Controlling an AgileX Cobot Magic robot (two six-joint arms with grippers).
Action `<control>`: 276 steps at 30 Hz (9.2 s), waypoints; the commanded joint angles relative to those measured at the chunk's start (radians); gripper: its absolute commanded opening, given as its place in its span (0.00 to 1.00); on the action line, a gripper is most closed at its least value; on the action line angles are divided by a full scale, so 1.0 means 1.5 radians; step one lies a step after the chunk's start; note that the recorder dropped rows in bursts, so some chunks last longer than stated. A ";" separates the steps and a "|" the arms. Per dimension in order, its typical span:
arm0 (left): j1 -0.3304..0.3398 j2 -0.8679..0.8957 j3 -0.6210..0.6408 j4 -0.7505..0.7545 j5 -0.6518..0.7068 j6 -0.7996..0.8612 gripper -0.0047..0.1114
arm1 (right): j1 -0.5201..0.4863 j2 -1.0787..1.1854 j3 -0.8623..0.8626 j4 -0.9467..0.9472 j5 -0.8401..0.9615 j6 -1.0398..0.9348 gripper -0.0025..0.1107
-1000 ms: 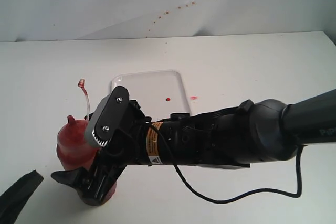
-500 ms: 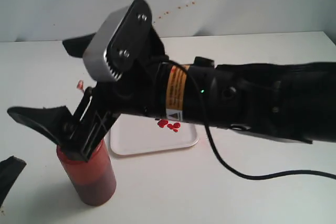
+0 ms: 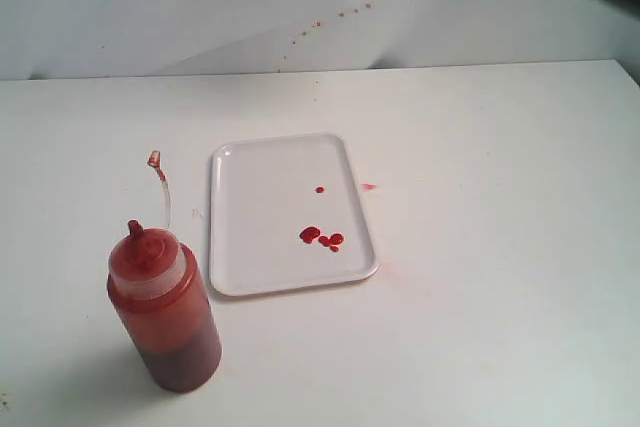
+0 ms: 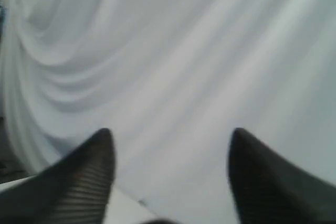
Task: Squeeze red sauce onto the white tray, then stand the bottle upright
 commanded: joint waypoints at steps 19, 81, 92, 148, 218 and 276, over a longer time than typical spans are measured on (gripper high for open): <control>-0.003 0.320 -0.391 -0.523 -0.368 0.677 0.07 | -0.259 0.155 -0.003 0.301 -0.118 -0.223 0.03; 0.454 -0.082 -0.097 -0.594 0.203 0.602 0.04 | -0.258 0.155 -0.003 0.301 -0.118 -0.221 0.03; 0.454 -0.082 -0.091 -0.108 0.289 0.182 0.04 | -0.258 0.155 -0.003 0.301 -0.118 -0.222 0.03; 0.506 -0.213 -0.001 -0.043 0.607 0.009 0.04 | -0.258 0.155 -0.003 0.301 -0.118 -0.222 0.03; 0.506 -0.213 -0.001 -0.043 0.607 0.009 0.04 | -0.752 -0.660 0.626 -0.012 0.288 -0.012 0.03; 0.454 -0.213 -0.001 -0.043 0.608 0.009 0.04 | -0.536 -0.757 0.626 -0.047 0.441 0.035 0.03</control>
